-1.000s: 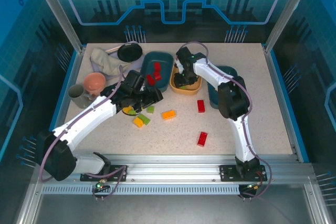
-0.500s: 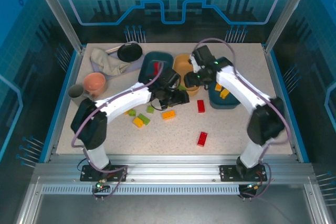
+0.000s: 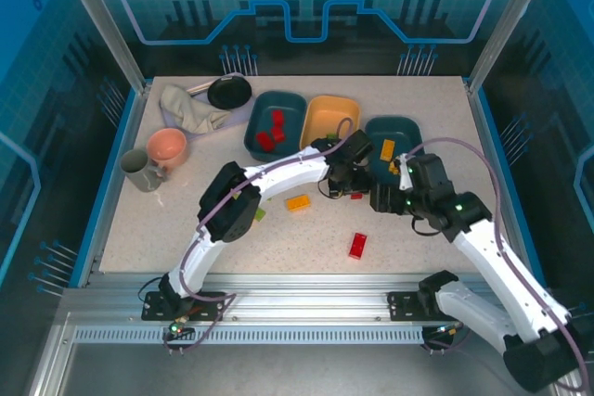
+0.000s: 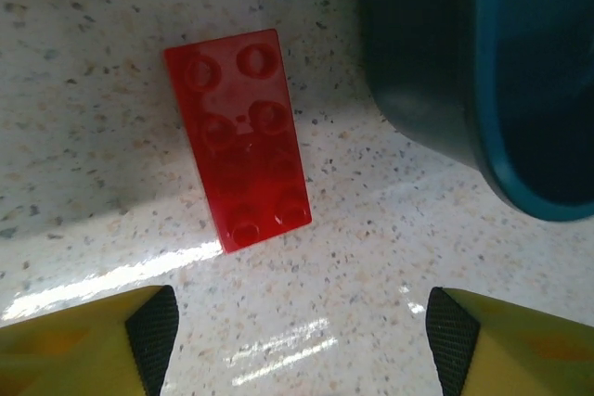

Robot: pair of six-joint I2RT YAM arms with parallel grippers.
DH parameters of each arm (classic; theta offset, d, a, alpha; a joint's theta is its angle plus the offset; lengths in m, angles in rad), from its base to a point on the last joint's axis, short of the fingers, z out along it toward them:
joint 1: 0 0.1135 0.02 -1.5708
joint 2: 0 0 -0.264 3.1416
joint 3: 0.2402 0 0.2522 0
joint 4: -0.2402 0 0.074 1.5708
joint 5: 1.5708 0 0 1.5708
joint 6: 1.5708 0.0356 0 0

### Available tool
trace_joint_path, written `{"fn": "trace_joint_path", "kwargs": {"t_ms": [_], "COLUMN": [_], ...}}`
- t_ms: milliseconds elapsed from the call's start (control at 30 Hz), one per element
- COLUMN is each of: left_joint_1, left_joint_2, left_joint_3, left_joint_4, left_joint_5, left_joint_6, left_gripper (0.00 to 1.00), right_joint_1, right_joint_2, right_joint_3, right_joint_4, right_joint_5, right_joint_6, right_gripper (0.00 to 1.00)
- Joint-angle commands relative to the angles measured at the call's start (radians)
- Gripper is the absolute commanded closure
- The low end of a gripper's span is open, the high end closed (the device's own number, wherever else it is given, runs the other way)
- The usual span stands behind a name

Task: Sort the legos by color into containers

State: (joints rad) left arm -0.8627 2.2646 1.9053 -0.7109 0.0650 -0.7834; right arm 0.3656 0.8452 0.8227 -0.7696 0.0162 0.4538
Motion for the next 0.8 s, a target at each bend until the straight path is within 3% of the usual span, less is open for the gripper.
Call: {"fn": "trace_joint_path", "kwargs": {"t_ms": [0, 367, 467, 633, 767], "left_joint_1": [-0.009, -0.012, -0.012, -0.015, -0.015], "left_joint_2": [0.049, 0.174, 0.198, 0.169, 0.044], "left_joint_3": [0.066, 0.184, 0.202, 0.188, 0.093], "left_joint_4": [-0.091, -0.127, -0.143, -0.174, -0.166], "left_joint_5": [-0.101, -0.174, -0.2, -0.254, -0.304], "left_joint_6": [-0.003, 0.003, -0.001, -0.006, -0.017], "left_gripper": [0.29, 0.39, 0.47, 0.73, 0.78], "right_joint_1": [-0.036, -0.122, -0.127, -0.128, -0.131], "right_joint_2": [-0.049, -0.062, -0.058, -0.053, -0.039], "right_joint_3": [-0.011, 0.026, 0.032, 0.038, 0.051], "right_joint_4": [-0.026, -0.031, -0.029, -0.03, -0.018], "right_joint_5": [-0.039, -0.106, -0.114, -0.116, -0.119], "right_joint_6": [0.033, 0.0, 0.004, -0.007, -0.018], "right_gripper": [0.32, 0.31, 0.31, 0.32, 0.32]}}
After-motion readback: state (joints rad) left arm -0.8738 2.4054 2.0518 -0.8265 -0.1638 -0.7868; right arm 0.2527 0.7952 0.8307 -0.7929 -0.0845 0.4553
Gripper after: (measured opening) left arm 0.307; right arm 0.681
